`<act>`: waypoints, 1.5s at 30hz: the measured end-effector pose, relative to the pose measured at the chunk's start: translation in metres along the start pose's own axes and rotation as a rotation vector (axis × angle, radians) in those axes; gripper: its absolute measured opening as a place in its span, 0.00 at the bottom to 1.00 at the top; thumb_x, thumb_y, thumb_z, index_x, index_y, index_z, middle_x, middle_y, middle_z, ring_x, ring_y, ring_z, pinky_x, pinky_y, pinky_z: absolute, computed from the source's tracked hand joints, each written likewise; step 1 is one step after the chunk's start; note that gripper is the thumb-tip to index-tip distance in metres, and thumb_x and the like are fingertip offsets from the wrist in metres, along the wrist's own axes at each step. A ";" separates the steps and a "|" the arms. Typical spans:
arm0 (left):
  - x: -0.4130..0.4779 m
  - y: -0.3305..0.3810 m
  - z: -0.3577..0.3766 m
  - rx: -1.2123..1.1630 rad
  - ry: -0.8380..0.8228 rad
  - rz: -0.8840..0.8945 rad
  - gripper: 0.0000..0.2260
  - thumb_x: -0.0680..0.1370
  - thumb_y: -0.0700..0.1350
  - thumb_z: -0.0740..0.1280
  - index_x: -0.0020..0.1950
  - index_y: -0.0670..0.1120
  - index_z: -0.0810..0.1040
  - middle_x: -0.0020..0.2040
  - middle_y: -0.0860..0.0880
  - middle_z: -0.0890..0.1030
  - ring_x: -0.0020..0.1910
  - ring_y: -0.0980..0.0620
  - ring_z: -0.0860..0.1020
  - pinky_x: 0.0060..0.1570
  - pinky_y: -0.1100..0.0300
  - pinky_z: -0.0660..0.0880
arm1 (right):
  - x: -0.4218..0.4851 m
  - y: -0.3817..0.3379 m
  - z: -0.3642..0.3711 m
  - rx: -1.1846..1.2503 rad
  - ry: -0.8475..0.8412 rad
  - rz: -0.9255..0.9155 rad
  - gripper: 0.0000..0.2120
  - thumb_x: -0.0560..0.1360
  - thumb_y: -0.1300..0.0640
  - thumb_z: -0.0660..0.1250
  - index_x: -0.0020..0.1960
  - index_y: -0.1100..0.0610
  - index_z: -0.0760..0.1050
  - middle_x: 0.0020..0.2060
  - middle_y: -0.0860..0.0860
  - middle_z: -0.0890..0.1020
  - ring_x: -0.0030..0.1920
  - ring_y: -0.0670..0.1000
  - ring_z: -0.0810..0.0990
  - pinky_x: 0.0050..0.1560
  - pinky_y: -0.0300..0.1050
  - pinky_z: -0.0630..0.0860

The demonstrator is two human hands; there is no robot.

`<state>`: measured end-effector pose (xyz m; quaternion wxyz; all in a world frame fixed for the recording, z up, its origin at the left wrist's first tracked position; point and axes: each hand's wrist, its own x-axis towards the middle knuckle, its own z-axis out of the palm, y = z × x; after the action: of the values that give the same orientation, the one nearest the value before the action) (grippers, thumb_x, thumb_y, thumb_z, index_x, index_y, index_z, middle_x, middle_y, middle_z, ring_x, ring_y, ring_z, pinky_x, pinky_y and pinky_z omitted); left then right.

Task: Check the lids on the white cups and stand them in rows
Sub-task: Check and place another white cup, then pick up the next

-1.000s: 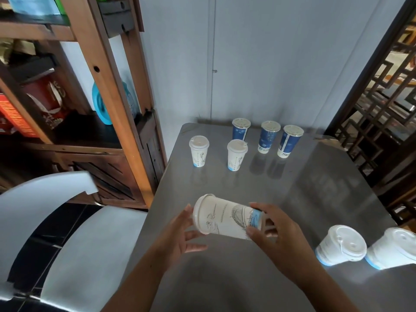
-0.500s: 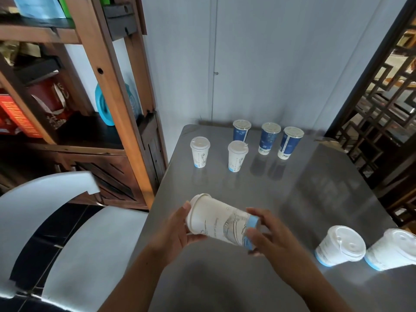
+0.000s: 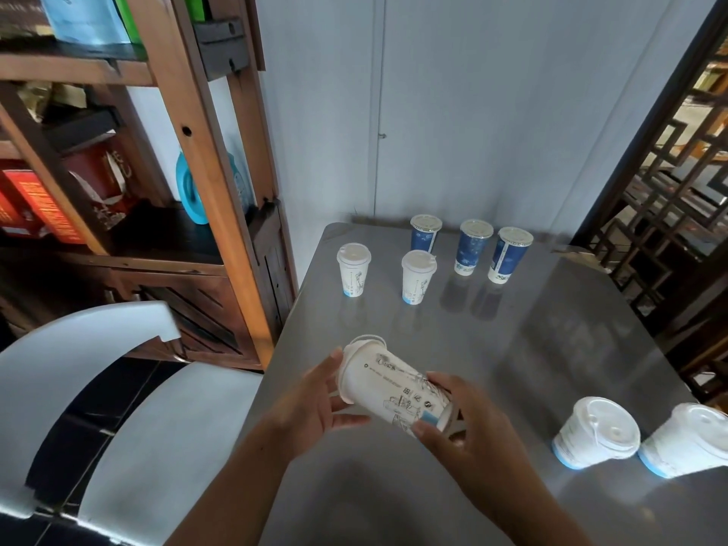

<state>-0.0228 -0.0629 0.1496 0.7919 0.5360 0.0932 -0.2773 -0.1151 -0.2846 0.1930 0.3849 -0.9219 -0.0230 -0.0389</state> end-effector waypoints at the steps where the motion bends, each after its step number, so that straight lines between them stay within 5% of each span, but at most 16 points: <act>1: 0.000 -0.001 0.001 -0.003 0.005 -0.010 0.25 0.73 0.59 0.65 0.64 0.46 0.78 0.62 0.37 0.82 0.61 0.35 0.80 0.57 0.36 0.79 | -0.002 -0.001 0.002 -0.015 -0.001 -0.021 0.24 0.66 0.34 0.63 0.61 0.32 0.64 0.52 0.30 0.74 0.53 0.35 0.76 0.45 0.33 0.78; 4: 0.000 -0.001 0.005 -0.016 0.037 -0.015 0.26 0.73 0.58 0.65 0.66 0.44 0.77 0.62 0.36 0.81 0.63 0.35 0.79 0.57 0.37 0.79 | -0.006 -0.001 0.008 -0.014 -0.022 -0.023 0.24 0.67 0.34 0.63 0.61 0.31 0.62 0.54 0.31 0.73 0.53 0.35 0.75 0.47 0.37 0.78; 9: -0.002 0.008 0.017 0.047 0.037 0.018 0.24 0.79 0.56 0.62 0.70 0.43 0.74 0.66 0.31 0.76 0.64 0.33 0.78 0.62 0.36 0.76 | -0.006 0.005 0.016 0.226 -0.112 0.198 0.26 0.72 0.41 0.68 0.67 0.44 0.67 0.54 0.39 0.79 0.49 0.41 0.82 0.52 0.42 0.79; 12: -0.006 0.021 0.031 0.164 -0.060 0.125 0.25 0.77 0.57 0.64 0.67 0.42 0.76 0.61 0.29 0.77 0.57 0.36 0.79 0.54 0.43 0.77 | -0.003 0.010 0.017 0.416 -0.179 0.257 0.21 0.74 0.47 0.71 0.64 0.48 0.71 0.51 0.47 0.84 0.46 0.47 0.86 0.54 0.53 0.82; 19: -0.009 0.038 0.067 0.337 -0.110 0.225 0.26 0.73 0.57 0.71 0.68 0.51 0.72 0.60 0.49 0.82 0.51 0.52 0.85 0.50 0.56 0.82 | -0.002 0.018 0.020 0.712 -0.320 0.224 0.27 0.68 0.44 0.73 0.63 0.54 0.74 0.55 0.52 0.85 0.55 0.53 0.85 0.57 0.55 0.80; 25: -0.009 0.017 0.053 0.296 -0.125 0.146 0.45 0.64 0.69 0.73 0.74 0.49 0.65 0.65 0.42 0.79 0.62 0.42 0.81 0.55 0.46 0.81 | 0.004 0.033 0.020 0.763 -0.248 0.269 0.23 0.71 0.51 0.71 0.63 0.58 0.75 0.55 0.55 0.85 0.54 0.56 0.85 0.54 0.55 0.82; 27: -0.009 0.004 0.040 0.351 -0.160 0.091 0.42 0.63 0.65 0.76 0.72 0.50 0.68 0.61 0.45 0.82 0.59 0.45 0.83 0.52 0.47 0.83 | 0.006 0.038 0.022 0.747 -0.241 0.290 0.22 0.71 0.52 0.71 0.63 0.58 0.75 0.54 0.56 0.86 0.53 0.56 0.85 0.52 0.52 0.82; 30: -0.003 -0.013 0.028 0.448 -0.193 0.071 0.25 0.74 0.53 0.74 0.68 0.48 0.74 0.59 0.48 0.84 0.58 0.47 0.84 0.55 0.44 0.82 | 0.007 0.043 0.025 0.678 -0.284 0.290 0.17 0.74 0.56 0.72 0.61 0.56 0.75 0.54 0.55 0.85 0.54 0.54 0.85 0.56 0.56 0.81; 35: 0.011 -0.025 0.025 0.483 -0.184 0.123 0.18 0.74 0.49 0.74 0.63 0.50 0.78 0.59 0.50 0.85 0.56 0.48 0.84 0.53 0.50 0.83 | 0.013 0.051 0.032 0.614 -0.293 0.282 0.15 0.75 0.53 0.70 0.61 0.50 0.76 0.55 0.51 0.85 0.55 0.50 0.84 0.57 0.52 0.81; 41: 0.030 -0.035 0.021 0.720 -0.175 0.179 0.21 0.73 0.44 0.75 0.63 0.56 0.77 0.56 0.53 0.85 0.54 0.55 0.84 0.52 0.58 0.82 | 0.034 0.074 0.031 0.443 -0.256 0.247 0.18 0.72 0.53 0.74 0.59 0.44 0.74 0.54 0.45 0.83 0.53 0.45 0.83 0.53 0.44 0.81; 45: 0.047 -0.055 0.016 1.016 -0.107 0.235 0.30 0.68 0.50 0.77 0.66 0.57 0.69 0.54 0.57 0.81 0.51 0.55 0.82 0.54 0.50 0.81 | 0.038 0.094 0.045 0.307 -0.232 0.234 0.26 0.68 0.56 0.78 0.58 0.38 0.70 0.51 0.38 0.80 0.49 0.34 0.80 0.48 0.37 0.76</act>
<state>-0.0159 -0.1079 0.0914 0.4613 0.8446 -0.1544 -0.2238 -0.0680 -0.3178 0.0980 0.5171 -0.8473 0.0346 0.1161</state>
